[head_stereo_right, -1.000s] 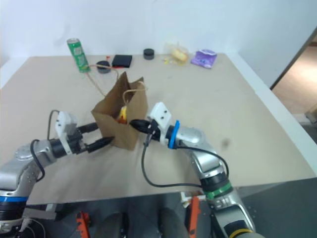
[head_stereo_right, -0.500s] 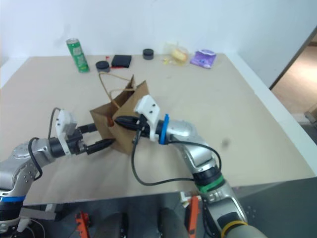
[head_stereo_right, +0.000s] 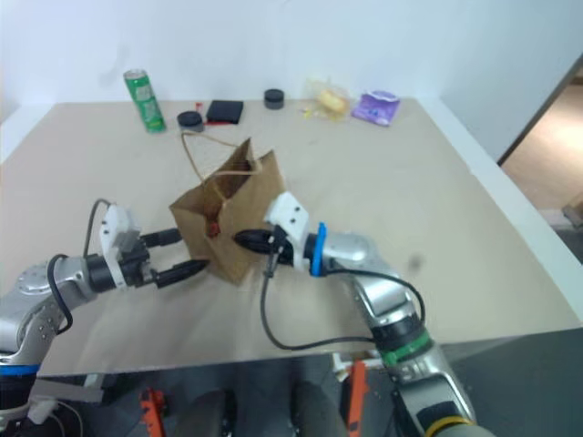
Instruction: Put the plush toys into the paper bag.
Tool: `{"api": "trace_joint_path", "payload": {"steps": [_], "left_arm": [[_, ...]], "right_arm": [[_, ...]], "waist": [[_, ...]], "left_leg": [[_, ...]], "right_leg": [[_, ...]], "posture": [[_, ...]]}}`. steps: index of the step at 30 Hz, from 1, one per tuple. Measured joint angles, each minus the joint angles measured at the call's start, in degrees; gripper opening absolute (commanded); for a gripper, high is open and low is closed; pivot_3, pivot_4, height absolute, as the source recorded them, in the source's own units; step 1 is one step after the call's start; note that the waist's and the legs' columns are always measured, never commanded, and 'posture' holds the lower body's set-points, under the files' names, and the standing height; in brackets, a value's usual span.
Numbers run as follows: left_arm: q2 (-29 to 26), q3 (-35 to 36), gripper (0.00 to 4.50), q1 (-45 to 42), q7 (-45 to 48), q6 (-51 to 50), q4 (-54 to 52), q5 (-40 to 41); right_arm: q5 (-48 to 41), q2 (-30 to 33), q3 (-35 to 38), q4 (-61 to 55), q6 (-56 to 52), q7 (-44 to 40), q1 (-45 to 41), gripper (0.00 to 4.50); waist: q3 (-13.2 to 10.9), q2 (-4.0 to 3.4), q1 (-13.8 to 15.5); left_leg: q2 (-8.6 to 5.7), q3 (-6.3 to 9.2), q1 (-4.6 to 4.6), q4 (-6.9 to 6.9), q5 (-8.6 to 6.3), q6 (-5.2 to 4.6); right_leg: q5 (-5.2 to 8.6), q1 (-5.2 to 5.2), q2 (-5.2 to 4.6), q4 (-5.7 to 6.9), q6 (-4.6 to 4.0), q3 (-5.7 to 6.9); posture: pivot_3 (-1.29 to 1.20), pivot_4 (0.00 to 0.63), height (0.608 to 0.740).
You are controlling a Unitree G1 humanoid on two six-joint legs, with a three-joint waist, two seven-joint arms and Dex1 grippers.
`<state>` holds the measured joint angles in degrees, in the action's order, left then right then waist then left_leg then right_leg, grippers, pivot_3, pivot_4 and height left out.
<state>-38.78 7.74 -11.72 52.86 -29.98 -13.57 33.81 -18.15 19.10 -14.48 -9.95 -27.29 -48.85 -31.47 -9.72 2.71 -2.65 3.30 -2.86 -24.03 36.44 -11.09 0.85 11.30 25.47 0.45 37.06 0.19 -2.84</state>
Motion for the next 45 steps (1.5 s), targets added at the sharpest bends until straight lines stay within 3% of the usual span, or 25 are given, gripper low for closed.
{"api": "trace_joint_path", "payload": {"steps": [10,31,45], "left_arm": [[0.15,-0.5,4.5,-0.55,0.13,0.26,1.33,-0.18],[-0.91,-0.67,4.5,1.02,2.22,-2.98,-1.47,0.45],[3.91,-2.58,4.5,-2.62,-2.99,0.41,-0.3,-3.03]], "right_arm": [[-1.68,4.71,-3.01,-6.88,-5.91,-1.99,4.17,0.03],[2.31,-4.61,-4.64,3.02,-1.5,1.32,-1.0,0.03],[2.46,-7.83,-1.49,4.84,0.93,3.89,-5.8,0.03]], "waist": [[0.0,0.01,0.03],[0.0,0.01,0.02],[0.01,0.01,0.06]], "left_leg": [[0.06,0.02,0.04,0.0,0.0,0.01],[0.08,0.02,0.03,0.0,-0.03,0.04],[0.08,0.03,0.02,0.0,-0.02,0.04]], "right_leg": [[0.01,0.0,0.07,0.02,-0.05,0.02],[0.02,0.0,0.1,0.02,-0.07,0.01],[0.0,-0.01,0.13,0.05,-0.05,0.0]], "posture": [[0.0,0.15,0.74],[0.0,0.15,0.74],[0.0,0.15,0.74]]}}
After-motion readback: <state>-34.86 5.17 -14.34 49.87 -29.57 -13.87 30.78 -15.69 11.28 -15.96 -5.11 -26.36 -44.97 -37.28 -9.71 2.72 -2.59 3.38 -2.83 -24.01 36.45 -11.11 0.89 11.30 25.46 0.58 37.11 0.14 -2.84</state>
